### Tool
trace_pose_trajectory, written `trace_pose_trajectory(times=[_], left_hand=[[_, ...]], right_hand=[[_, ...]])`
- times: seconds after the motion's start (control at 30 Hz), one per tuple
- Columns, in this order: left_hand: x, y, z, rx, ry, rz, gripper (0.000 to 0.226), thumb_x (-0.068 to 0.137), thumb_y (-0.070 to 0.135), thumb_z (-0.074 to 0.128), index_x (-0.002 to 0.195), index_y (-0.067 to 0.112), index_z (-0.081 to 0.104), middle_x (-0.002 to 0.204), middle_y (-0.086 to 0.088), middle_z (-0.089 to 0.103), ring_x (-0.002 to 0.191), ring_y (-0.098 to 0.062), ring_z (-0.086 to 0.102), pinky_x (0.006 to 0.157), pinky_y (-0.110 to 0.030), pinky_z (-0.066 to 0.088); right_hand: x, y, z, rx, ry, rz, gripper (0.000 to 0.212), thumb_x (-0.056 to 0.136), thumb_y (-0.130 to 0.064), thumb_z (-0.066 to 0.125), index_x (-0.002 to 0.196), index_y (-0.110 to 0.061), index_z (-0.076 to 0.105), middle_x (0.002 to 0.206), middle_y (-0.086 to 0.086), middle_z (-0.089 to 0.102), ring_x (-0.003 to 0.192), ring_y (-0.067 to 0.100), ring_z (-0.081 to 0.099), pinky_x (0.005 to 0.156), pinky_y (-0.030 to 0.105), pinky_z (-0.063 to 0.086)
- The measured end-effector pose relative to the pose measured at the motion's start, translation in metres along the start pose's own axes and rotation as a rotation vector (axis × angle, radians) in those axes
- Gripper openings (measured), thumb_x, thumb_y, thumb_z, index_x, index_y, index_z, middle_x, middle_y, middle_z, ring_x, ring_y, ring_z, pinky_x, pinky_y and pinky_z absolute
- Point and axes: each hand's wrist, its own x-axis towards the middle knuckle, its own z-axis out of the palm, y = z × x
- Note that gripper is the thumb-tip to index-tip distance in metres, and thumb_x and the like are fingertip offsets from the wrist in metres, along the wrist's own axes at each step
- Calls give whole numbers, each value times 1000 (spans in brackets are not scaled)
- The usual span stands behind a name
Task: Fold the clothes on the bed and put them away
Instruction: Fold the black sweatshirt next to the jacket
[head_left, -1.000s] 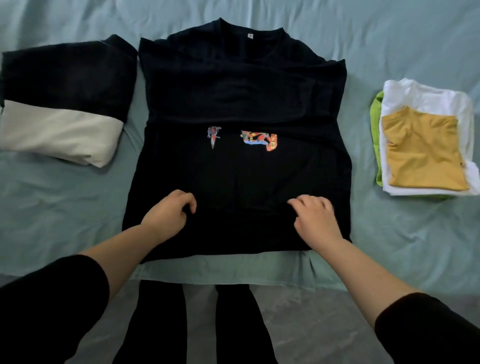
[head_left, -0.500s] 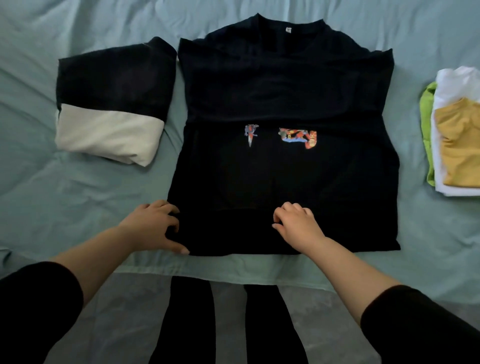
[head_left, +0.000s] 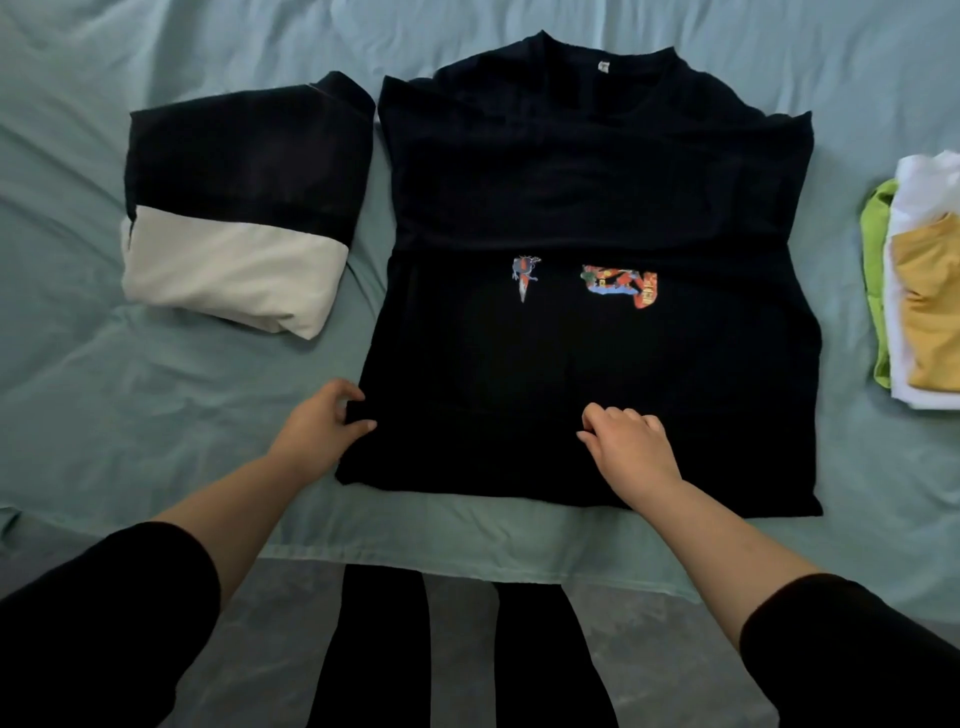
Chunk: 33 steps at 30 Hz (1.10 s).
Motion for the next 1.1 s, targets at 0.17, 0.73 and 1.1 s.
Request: trace_pose_trajectory(times=[0.17,0.73,1.1], left_hand=[[-4,19,17,484,176,262,61,80,42,72,132,23,47,119,-4,58,114,-28,53,93,-40,42],[36,103,56,471,-198,416,25,91,54,51,101,31,54,95,11,58,84,-10,57,66,-27,43],[82,153,19,670,-63,483,31,94,58,38,101,31,52,89,8,62,80,-18,62,65,-32,44]], right_hand=[[-1,14,-5,-52,7,15,36,92,-59,44,107,-27,52,99,-10,57,96,13,53,89,31,40],[8,106,-42,57,38,26,39,92,-61,39,84,-24,47,64,-5,58,61,19,59,55,35,49],[66,139,-85,-162,65,-74,35,98,-51,35,93,-19,46,67,-6,46,58,20,52,46,32,34]])
